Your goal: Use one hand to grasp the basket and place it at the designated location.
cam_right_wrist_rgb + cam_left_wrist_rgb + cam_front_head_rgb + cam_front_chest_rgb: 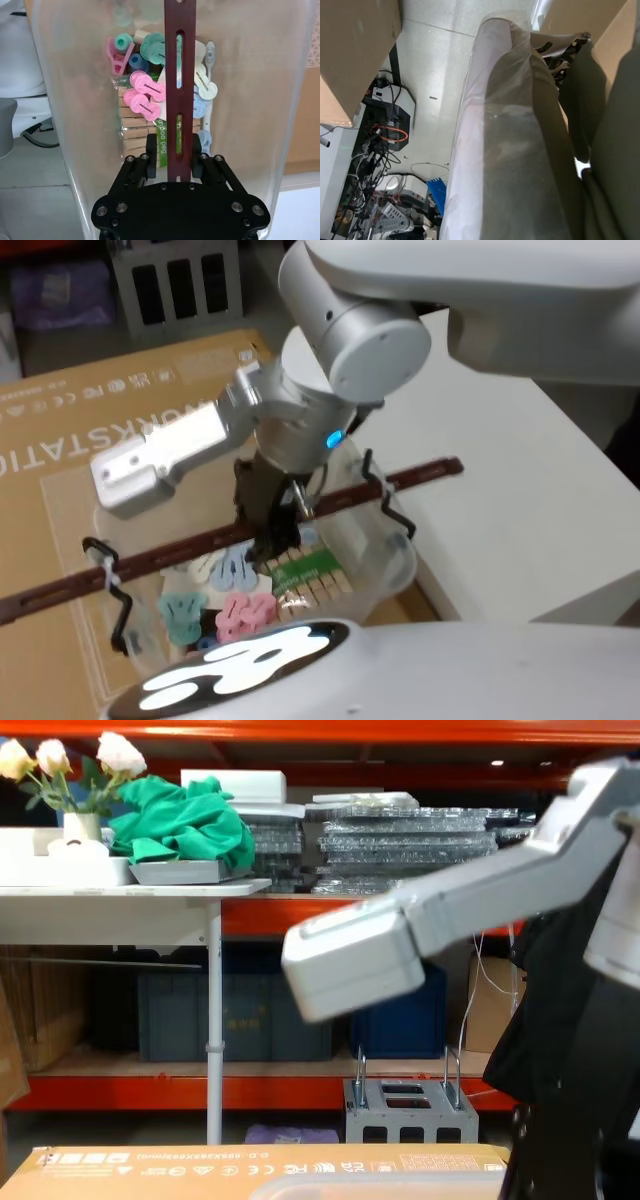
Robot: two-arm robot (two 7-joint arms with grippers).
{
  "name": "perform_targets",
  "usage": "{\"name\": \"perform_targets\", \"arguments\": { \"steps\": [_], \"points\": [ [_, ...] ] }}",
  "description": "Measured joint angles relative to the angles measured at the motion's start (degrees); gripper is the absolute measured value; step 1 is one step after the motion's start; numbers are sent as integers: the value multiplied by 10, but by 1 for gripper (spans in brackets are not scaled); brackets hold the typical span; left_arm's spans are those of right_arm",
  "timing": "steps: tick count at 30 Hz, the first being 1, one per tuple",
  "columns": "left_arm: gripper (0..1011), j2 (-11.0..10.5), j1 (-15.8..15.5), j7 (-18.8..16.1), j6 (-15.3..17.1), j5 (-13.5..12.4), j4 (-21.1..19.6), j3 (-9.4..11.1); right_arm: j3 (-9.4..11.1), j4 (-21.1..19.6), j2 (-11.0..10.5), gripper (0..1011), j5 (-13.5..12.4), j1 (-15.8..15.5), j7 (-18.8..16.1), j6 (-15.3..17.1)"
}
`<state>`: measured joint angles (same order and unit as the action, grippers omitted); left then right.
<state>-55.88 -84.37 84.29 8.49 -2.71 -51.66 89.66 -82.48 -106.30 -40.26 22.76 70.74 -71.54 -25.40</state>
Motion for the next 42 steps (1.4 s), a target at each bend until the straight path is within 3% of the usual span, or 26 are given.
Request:
{"name": "perform_targets", "arguments": {
  "steps": [6,16,21,29,33,42],
  "points": [
    [0,0,0,0,0,0,0,0,17,-1,-10,556,-15,8,5,0],
    [0,0,0,0,0,0,0,0,38,-9,-31,828,-35,14,8,-4],
    [0,0,0,0,0,0,0,0,58,-23,-53,973,-52,19,11,-9],
    [0,0,0,0,0,0,0,0,87,-45,-85,1001,-77,22,14,-23],
    [0,0,0,0,0,0,0,0,113,-62,-114,1001,-103,26,22,-37],
    [0,0,0,0,0,0,0,0,144,-71,-139,1001,-130,25,29,-49]
  ]
}}
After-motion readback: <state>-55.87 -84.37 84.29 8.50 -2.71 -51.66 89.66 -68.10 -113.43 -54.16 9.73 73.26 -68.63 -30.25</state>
